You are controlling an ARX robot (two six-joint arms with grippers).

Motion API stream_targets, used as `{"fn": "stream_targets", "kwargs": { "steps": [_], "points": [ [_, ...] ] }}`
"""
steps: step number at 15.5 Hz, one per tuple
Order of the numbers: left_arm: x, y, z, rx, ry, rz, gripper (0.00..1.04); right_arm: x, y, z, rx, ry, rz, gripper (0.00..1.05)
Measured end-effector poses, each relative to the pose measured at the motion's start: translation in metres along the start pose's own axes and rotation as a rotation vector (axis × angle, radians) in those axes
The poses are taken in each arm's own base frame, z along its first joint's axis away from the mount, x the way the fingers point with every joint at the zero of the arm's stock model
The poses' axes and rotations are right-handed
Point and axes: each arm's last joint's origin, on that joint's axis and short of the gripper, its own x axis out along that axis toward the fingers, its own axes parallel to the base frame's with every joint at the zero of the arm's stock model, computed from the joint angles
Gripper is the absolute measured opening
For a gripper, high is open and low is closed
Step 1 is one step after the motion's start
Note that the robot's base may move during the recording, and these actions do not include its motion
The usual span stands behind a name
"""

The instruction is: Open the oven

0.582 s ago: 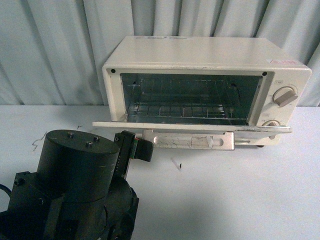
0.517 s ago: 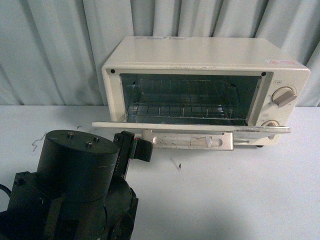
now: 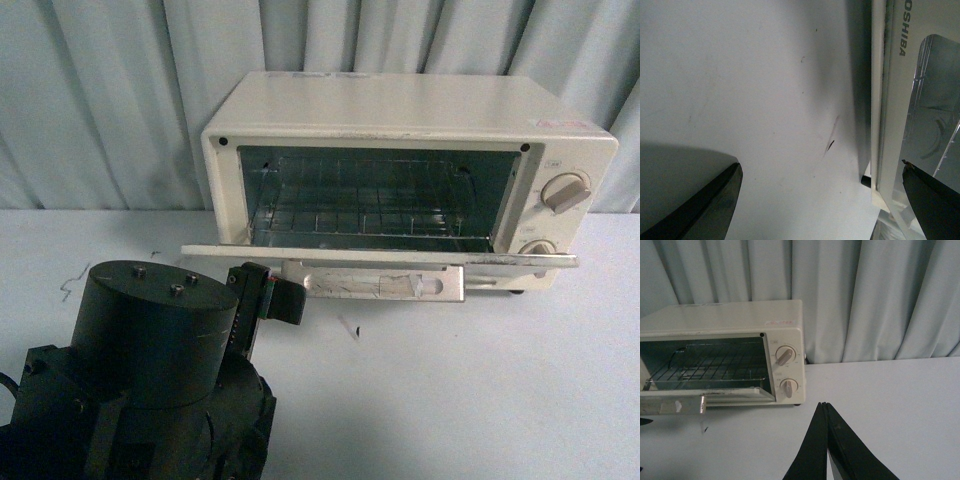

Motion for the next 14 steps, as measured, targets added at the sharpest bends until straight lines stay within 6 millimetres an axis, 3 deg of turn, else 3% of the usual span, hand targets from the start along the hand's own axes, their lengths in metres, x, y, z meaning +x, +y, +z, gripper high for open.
{"fn": "stream_targets", "kwargs": {
  "steps": [14],
  "points": [
    [0.0000, 0.0000, 0.0000, 0.000, 0.001, 0.000, 0.98, 0.0002, 0.0000, 0.0015, -0.010, 0.000, 0.000, 0.02]
  ]
}}
